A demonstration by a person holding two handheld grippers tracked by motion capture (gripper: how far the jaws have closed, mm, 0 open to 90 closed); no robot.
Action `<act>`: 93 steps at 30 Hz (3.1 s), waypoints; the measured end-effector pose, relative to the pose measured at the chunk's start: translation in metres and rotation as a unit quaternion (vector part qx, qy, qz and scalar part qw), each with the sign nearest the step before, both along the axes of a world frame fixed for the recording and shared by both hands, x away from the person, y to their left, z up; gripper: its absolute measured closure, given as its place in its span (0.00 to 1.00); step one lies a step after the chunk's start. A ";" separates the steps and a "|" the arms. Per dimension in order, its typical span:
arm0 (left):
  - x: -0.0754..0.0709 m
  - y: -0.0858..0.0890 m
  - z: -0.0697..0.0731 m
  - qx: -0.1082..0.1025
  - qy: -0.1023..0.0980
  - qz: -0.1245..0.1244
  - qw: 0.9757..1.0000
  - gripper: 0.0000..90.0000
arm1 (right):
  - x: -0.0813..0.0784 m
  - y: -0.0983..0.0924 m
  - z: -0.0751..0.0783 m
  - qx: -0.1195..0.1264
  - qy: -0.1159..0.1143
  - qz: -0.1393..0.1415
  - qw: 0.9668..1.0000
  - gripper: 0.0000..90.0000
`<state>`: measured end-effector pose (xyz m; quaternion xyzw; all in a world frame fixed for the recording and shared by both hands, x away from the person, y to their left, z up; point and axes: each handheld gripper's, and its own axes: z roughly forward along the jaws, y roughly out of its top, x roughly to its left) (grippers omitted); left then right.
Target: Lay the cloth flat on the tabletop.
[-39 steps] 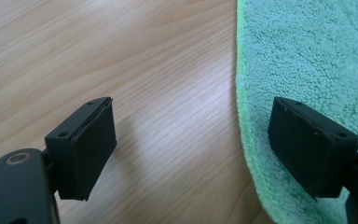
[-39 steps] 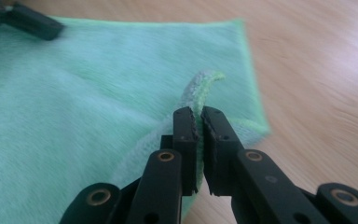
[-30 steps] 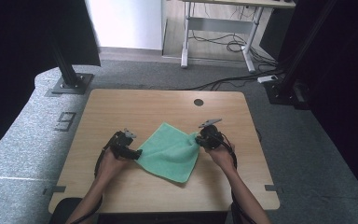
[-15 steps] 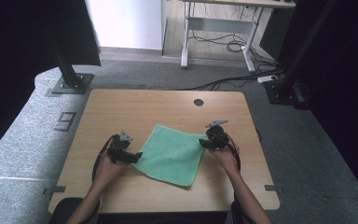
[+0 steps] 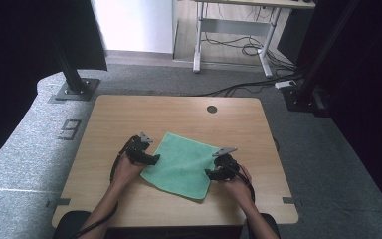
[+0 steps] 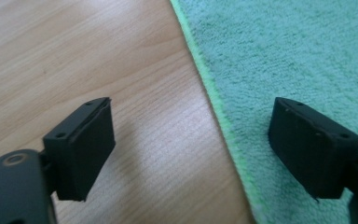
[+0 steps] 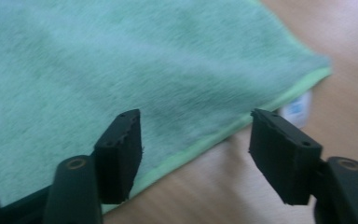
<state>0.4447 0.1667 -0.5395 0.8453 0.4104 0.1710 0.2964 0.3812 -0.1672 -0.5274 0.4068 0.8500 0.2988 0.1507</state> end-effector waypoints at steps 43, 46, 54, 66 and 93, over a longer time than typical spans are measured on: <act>-0.024 0.019 -0.001 -0.012 0.011 0.033 0.999 0.15 | 0.046 -0.016 -0.013 0.010 -0.005 -0.053 0.999 0.27; -0.021 0.020 -0.001 -0.014 0.012 0.033 0.999 0.15 | 0.049 -0.015 -0.013 0.009 -0.007 -0.053 0.999 0.27; -0.017 0.021 -0.002 -0.019 0.012 0.030 0.999 0.15 | 0.055 -0.017 -0.015 0.019 -0.007 -0.050 0.999 0.27; -0.031 0.022 0.015 -0.033 0.007 -0.009 0.999 0.15 | 0.046 -0.029 -0.005 0.042 -0.004 -0.052 0.998 0.24; -0.079 0.067 0.007 -0.039 0.016 -0.002 0.999 0.05 | -0.010 -0.064 -0.009 0.042 -0.027 -0.062 0.997 0.00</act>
